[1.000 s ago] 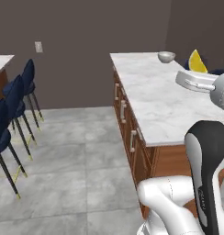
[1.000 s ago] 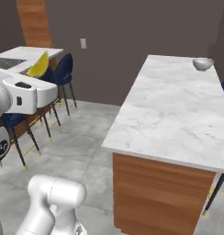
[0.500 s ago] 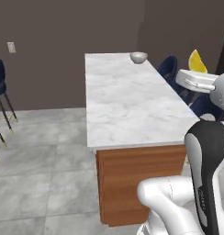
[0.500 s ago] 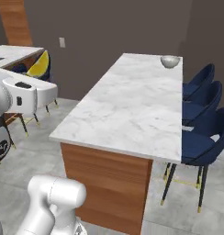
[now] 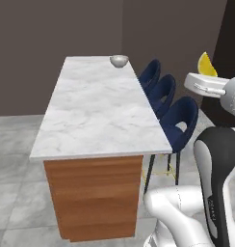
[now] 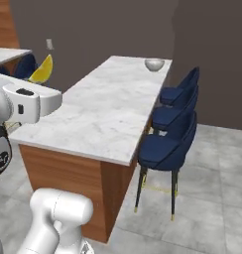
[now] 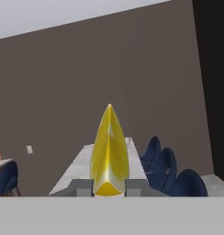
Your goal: There is a bowl on the dining counter. Grab a lemon wedge from the fridge and place it in the bowl. Then get the liquor bottle and glass cup from the cabinet and place them next to the bowl.
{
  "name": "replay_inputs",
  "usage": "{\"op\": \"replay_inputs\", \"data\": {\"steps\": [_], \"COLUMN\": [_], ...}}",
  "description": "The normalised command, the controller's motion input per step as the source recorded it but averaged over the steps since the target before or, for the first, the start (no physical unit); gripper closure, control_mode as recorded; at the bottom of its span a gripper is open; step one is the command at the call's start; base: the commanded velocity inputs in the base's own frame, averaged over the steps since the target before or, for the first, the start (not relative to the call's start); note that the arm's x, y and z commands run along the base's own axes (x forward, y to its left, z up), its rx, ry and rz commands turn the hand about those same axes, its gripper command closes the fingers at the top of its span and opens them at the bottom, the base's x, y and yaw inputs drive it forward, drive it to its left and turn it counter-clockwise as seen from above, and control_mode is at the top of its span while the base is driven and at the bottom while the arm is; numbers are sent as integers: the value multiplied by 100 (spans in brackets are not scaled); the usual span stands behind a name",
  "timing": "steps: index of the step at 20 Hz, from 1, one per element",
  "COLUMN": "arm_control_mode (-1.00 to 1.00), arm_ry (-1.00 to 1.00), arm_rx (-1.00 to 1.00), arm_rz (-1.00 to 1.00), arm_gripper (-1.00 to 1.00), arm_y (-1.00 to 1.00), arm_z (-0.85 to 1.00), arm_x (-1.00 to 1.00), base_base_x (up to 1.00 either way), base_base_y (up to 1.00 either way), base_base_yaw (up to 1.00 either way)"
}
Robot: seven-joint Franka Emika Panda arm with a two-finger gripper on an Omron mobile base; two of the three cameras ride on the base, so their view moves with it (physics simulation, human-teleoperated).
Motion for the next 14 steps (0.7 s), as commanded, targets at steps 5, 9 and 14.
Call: {"op": "replay_inputs", "data": {"steps": [5,9,14], "arm_control_mode": [100,100,100], "arm_ry": [0,0,0], "arm_rx": [0,0,0], "arm_rz": [0,0,0], "arm_gripper": [100,100,100], "arm_y": [0,0,0], "arm_z": [0,0,0], "arm_x": [0,0,0], "base_base_x": [3,11,11], "base_base_y": [-100,-100,-98], "base_base_yaw": [13,18,20]}}
